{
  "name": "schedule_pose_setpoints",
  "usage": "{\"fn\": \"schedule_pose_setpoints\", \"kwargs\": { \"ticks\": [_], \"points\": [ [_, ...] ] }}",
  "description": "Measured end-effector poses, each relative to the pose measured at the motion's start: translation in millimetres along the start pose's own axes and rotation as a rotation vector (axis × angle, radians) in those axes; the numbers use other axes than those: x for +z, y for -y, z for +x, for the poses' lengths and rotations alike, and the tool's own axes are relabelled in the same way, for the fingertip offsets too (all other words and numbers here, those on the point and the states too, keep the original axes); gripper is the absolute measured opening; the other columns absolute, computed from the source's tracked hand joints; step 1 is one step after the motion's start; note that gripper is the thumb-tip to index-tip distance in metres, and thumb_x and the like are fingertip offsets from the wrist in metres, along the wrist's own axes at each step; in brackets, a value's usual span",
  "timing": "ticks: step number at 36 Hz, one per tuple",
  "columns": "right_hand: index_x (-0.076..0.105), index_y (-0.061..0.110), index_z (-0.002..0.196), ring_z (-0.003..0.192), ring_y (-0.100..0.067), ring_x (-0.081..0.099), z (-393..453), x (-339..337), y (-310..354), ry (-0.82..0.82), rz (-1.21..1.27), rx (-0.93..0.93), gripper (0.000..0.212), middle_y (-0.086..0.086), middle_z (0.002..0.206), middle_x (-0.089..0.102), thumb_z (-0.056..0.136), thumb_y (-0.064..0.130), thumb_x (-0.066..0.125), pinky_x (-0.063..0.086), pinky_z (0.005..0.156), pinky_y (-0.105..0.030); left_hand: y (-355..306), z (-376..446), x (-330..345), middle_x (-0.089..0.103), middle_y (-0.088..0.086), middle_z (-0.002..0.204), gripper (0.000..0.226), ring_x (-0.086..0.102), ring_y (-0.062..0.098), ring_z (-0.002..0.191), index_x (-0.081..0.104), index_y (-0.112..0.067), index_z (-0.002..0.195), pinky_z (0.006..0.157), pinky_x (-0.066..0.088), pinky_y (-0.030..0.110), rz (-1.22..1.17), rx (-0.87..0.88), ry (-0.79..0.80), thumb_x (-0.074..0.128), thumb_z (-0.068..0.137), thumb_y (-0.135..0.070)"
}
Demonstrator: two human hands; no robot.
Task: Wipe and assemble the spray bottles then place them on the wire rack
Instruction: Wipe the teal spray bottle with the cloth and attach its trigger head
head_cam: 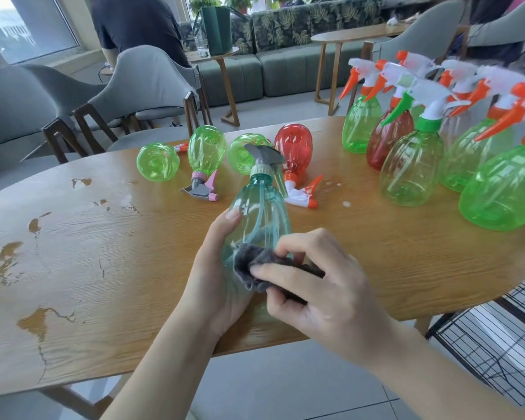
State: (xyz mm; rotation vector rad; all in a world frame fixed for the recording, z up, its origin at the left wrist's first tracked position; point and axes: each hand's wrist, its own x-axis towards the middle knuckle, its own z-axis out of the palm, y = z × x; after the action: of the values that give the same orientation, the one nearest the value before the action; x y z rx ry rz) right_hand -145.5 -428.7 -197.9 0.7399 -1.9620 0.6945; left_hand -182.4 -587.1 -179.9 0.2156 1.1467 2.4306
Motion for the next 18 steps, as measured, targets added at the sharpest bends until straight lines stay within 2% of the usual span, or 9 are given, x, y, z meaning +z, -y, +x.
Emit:
{"fn": "schedule_pose_setpoints", "kwargs": {
  "ticks": [2, 4, 6, 8, 10, 14, 16, 18],
  "points": [
    [0.082, 0.009, 0.1, 0.076, -0.021, 0.058, 2, -3, -7, -0.028, 0.011, 0.007, 0.016, -0.013, 0.096, 0.068, 0.093, 0.009, 0.067, 0.045, 0.084, -0.016, 1, 0, 1, 0.07, 0.013, 0.102, 0.043, 0.071, 0.024, 0.091, 0.079, -0.013, 0.103, 0.08, 0.06, 0.033, 0.007, 0.028, -0.006, 0.048, 0.096, -0.042],
    [0.081, 0.007, 0.101, 0.079, -0.022, 0.059, 3, -5, -11, -0.051, 0.031, 0.038, 0.017, -0.015, 0.098, 0.067, 0.095, 0.009, 0.065, 0.046, 0.085, -0.018, 1, -1, 1, 0.074, 0.013, 0.102, 0.041, 0.073, 0.024, 0.091, 0.083, -0.019, 0.094, 0.076, 0.061, 0.034, 0.026, 0.059, -0.008, 0.047, 0.094, -0.039],
    [0.08, 0.006, 0.104, 0.082, -0.025, 0.061, 5, -6, -12, -0.062, 0.052, 0.067, 0.018, -0.016, 0.1, 0.065, 0.095, 0.01, 0.065, 0.046, 0.084, -0.019, 1, 1, 0, 0.072, 0.017, 0.112, 0.037, 0.072, 0.027, 0.099, 0.08, -0.015, 0.108, 0.079, 0.061, 0.037, 0.017, 0.042, 0.011, 0.056, 0.09, -0.036],
    [0.079, 0.006, 0.108, 0.085, -0.024, 0.061, 10, -8, -13, -0.07, 0.081, 0.108, 0.019, -0.016, 0.103, 0.064, 0.096, 0.01, 0.065, 0.048, 0.082, -0.022, 1, 3, -5, 0.068, 0.022, 0.122, 0.055, 0.069, 0.031, 0.105, 0.068, -0.006, 0.128, 0.085, 0.061, 0.04, 0.01, 0.018, 0.036, 0.069, 0.083, -0.037],
    [0.078, 0.005, 0.112, 0.089, -0.021, 0.061, 14, -10, -16, -0.089, 0.102, 0.172, 0.022, -0.016, 0.106, 0.063, 0.096, 0.011, 0.064, 0.049, 0.082, -0.023, 2, 4, -7, 0.066, 0.023, 0.124, 0.075, 0.069, 0.032, 0.105, 0.059, -0.004, 0.137, 0.087, 0.06, 0.044, 0.024, 0.002, 0.074, 0.081, 0.075, -0.039],
    [0.075, 0.005, 0.117, 0.096, -0.011, 0.061, 20, -11, -23, -0.128, 0.165, 0.378, 0.023, -0.008, 0.109, 0.062, 0.098, 0.012, 0.064, 0.046, 0.085, -0.015, 3, 2, -4, 0.066, 0.022, 0.12, 0.076, 0.068, 0.034, 0.097, 0.066, -0.014, 0.135, 0.074, 0.059, 0.048, 0.027, -0.013, 0.11, 0.087, 0.067, -0.043],
    [0.074, 0.007, 0.116, 0.1, -0.009, 0.062, 18, -11, -24, -0.135, 0.223, 0.479, 0.021, -0.005, 0.108, 0.064, 0.097, 0.012, 0.064, 0.049, 0.085, -0.019, 3, 1, -3, 0.068, 0.02, 0.118, 0.073, 0.069, 0.032, 0.095, 0.072, -0.017, 0.129, 0.071, 0.059, 0.048, 0.015, -0.017, 0.096, 0.089, 0.063, -0.044],
    [0.074, 0.008, 0.113, 0.1, -0.012, 0.064, 14, -10, -22, -0.131, 0.237, 0.498, 0.02, -0.004, 0.106, 0.065, 0.096, 0.013, 0.066, 0.052, 0.085, -0.025, 2, -1, -2, 0.068, 0.018, 0.118, 0.071, 0.069, 0.031, 0.095, 0.075, -0.018, 0.123, 0.07, 0.06, 0.046, -0.005, -0.015, 0.079, 0.091, 0.061, -0.047]
  ]
}}
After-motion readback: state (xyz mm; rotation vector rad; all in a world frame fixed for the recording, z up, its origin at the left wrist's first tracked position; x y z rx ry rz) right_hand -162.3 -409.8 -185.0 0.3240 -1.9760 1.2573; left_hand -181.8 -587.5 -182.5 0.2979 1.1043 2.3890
